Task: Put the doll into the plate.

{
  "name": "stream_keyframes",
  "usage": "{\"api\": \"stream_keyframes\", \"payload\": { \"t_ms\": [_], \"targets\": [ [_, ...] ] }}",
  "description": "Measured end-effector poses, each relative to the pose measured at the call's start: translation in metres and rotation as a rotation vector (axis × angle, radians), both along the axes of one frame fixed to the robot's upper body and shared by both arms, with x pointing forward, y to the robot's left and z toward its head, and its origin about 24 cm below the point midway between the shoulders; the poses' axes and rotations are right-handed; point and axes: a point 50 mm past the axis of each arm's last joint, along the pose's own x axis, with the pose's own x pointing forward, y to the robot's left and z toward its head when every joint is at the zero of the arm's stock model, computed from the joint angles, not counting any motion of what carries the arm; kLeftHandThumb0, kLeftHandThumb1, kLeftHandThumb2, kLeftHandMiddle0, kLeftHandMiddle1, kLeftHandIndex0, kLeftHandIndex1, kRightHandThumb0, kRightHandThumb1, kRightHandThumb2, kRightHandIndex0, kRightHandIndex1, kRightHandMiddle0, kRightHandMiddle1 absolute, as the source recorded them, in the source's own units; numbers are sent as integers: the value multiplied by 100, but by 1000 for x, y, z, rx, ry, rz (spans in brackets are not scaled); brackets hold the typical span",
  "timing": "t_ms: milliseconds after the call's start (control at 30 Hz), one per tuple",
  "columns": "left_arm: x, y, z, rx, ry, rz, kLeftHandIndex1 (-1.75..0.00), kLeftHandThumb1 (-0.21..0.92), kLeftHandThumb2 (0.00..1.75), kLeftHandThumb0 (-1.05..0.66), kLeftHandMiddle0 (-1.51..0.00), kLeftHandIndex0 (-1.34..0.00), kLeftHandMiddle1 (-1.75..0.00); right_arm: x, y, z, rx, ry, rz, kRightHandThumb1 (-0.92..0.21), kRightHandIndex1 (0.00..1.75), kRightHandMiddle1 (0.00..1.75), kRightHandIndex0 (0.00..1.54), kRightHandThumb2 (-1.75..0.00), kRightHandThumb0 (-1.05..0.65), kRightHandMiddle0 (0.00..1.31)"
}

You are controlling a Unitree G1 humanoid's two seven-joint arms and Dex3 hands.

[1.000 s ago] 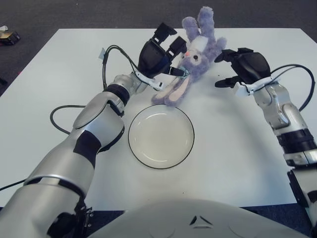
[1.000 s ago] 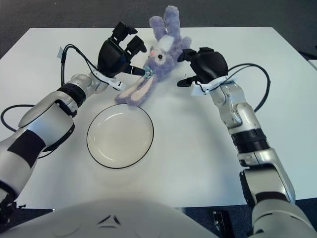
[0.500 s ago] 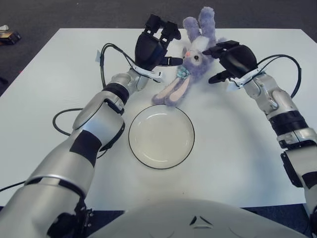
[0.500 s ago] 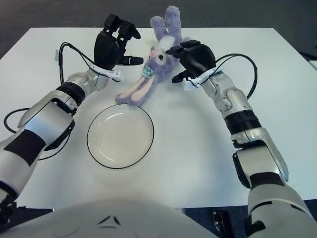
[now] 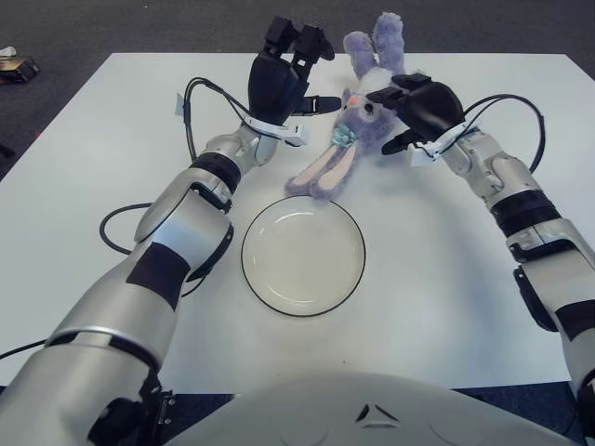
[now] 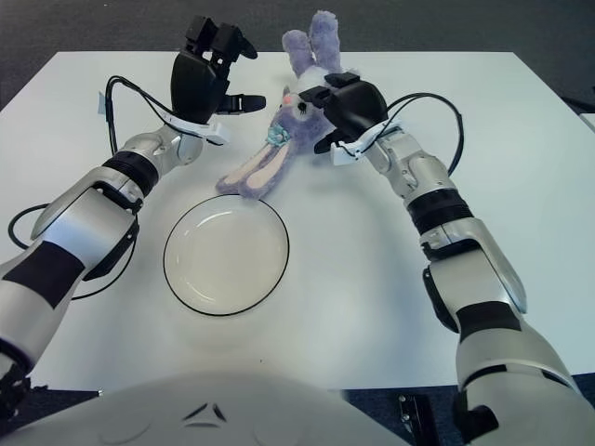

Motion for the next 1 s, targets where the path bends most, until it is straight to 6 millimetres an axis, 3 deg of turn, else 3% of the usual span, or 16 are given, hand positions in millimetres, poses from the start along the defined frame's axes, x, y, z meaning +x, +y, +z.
{"api": "stream_keyframes", "payload": {
  "t_ms": [100,267,433,733,1000],
  "targets": [
    [4,9,6,-4,77,-13,-174,92,51,-26,-19,-16,-119,2,4,0,2,6,5,-81,0,1,28,0,-60,39],
    [8,27,15,-33,169,-29,-174,92,51,-33,-20,-19,-101,5,8,-2,-3,22,5,-80,0,1,28,0,-61,39],
    [8,41,12,-50,212,-16,-173,92,50,-34,-21,-20,-98,6,8,-4,-7,34,-2,-80,0,0,27,0,-60,38],
    [5,56,-11,-112,295,20,-173,92,50,-35,-20,-20,-102,13,23,-10,-31,76,6,-79,0,0,27,0,-60,37],
    [7,59,-7,-181,322,19,-173,92,50,-35,-19,-20,-106,16,29,-12,-67,87,12,-79,0,0,26,0,-60,36]
  ]
}}
